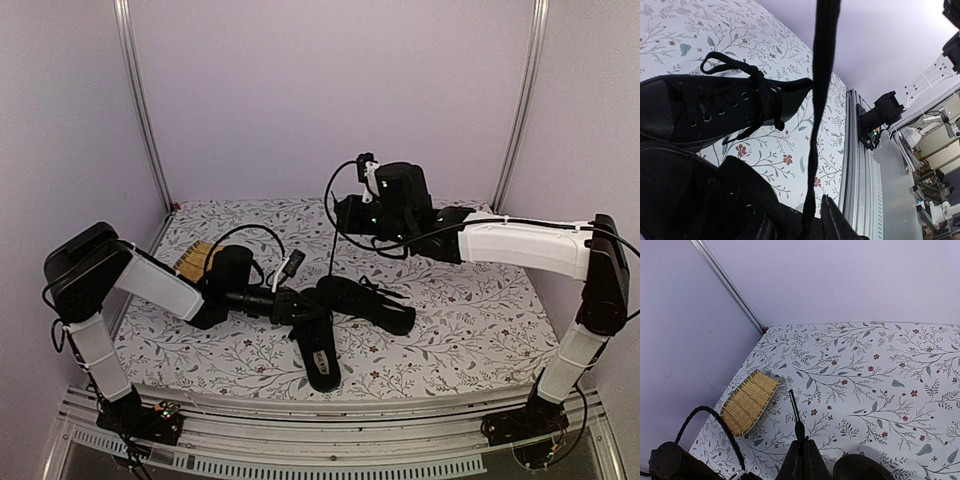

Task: Tie the shoes
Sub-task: Place the shoelace at the center of the board.

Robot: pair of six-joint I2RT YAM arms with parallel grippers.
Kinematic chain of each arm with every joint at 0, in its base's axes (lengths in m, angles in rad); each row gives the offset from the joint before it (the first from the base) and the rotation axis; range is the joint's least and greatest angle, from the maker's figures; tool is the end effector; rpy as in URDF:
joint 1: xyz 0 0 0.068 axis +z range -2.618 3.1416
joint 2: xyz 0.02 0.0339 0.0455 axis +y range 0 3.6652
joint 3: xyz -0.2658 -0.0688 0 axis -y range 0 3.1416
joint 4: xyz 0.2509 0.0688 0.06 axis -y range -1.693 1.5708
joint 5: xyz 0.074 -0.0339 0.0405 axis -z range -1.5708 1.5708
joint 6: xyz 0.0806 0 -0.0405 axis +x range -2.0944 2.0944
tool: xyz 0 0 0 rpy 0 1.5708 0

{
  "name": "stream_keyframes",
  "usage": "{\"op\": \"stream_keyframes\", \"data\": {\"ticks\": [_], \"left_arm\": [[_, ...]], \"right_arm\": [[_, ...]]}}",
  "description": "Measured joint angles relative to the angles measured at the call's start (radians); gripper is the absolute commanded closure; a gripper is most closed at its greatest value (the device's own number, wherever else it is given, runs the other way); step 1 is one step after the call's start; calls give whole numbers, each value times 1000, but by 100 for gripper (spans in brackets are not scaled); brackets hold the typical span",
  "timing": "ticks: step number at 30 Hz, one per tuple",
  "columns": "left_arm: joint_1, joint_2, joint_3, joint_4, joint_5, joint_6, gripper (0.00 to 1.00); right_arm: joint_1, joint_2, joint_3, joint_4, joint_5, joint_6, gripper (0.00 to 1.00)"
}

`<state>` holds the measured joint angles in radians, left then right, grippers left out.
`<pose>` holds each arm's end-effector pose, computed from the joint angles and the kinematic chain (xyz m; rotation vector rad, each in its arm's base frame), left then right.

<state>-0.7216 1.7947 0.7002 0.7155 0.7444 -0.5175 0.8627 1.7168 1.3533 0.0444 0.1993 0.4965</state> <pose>0.2426 -0.2862 0.1279 0.7663 2.0307 -1.4931 0.3112 0.3389 0.2953 -0.2161 1.9399 0.7330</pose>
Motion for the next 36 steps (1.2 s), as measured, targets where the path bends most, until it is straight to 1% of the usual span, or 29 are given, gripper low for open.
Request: {"op": "stream_keyframes", "data": {"ticks": [8,14,16,20,21,26,30,36], "left_arm": [[0,0,16,-35,-14,8,67],[-3,0,62,-73,-23,21,73],[-5,0,68,-78,-24,24,79],[-6,0,69,-88,-27,27,99],[-6,0,69,-89,-27,31,100],[-10,0,65,-72,-26,34,100],[-12,-14,24,-45,-26,35,100],[-14,-61,-37,-11,-18,35,100]], "right_arm": [[0,7,42,8,-36,0,98],[0,35,83,17,-69,0,98],[0,44,88,18,-80,0,98],[0,66,95,21,-95,1,98],[0,70,95,21,-100,1,98],[0,90,98,23,-113,5,98],[0,125,119,21,-143,14,98],[-1,234,192,7,-262,45,98]]}}
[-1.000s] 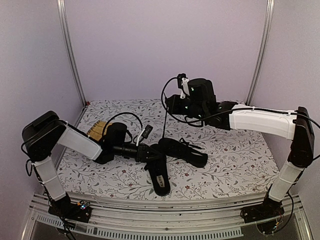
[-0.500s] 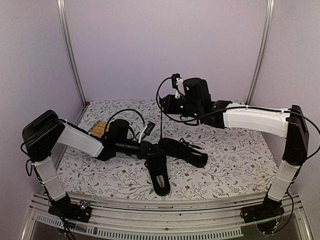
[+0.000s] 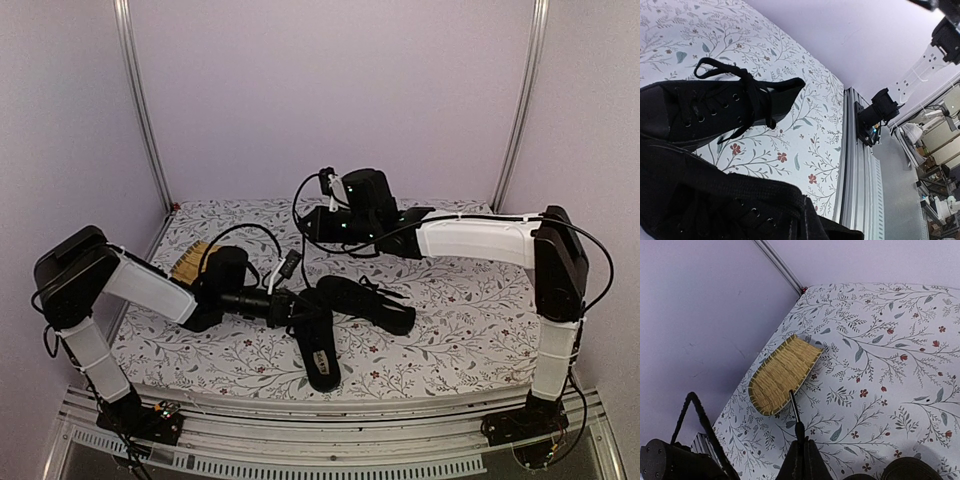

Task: Tie the shoes
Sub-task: Place the shoelace at the center of the board, then pick up the shoelace from the shoe.

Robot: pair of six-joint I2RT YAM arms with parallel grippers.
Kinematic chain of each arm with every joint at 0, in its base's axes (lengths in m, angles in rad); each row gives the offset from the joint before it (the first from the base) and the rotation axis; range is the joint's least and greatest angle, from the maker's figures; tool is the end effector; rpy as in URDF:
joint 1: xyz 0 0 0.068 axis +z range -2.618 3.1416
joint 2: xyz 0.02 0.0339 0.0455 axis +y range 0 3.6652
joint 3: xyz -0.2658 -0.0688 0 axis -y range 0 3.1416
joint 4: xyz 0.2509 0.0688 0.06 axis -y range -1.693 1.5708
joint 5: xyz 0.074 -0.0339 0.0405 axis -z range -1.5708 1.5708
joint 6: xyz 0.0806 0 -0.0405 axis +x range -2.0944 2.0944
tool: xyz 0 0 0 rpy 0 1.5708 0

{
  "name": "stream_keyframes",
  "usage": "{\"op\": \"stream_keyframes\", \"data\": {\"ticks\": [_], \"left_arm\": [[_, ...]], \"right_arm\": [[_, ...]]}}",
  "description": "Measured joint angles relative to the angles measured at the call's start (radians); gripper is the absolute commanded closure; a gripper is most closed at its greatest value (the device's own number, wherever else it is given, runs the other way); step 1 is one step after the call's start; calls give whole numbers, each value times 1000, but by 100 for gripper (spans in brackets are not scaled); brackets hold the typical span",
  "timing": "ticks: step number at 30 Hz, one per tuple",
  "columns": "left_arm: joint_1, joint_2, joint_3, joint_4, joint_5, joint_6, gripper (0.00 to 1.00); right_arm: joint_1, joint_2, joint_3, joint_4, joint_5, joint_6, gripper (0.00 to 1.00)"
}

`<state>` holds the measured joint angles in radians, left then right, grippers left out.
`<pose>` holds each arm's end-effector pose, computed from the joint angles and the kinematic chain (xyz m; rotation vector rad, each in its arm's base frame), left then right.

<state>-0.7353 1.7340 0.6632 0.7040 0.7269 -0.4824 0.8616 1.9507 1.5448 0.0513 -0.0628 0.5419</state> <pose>0.2321 -0.2822 0.1362 0.8014 1.9945 -1.4661 0.3332 0.3961 0.2628 -0.3718 2.0233 0.9735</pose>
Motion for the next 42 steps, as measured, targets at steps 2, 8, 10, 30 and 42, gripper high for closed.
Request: {"op": "stream_keyframes", "data": {"ticks": [2,8,10,30,42], "left_arm": [[0,-14,-13,15,0,0,100],[-2,-24,-36,48,-2,-11,100],[-3,-24,-44,53,-6,-22,100],[-4,-42,-75,77,-119,-171,100],[-4,-42,-75,76,-125,-183,100]], "right_arm": [[0,45,20,0,-57,17,98],[0,169,53,-6,-215,64,60],[0,192,53,-17,-247,71,47],[-150,-206,-477,146,-360,-194,49],[-48,-58,-507,246,-501,-361,58]]}}
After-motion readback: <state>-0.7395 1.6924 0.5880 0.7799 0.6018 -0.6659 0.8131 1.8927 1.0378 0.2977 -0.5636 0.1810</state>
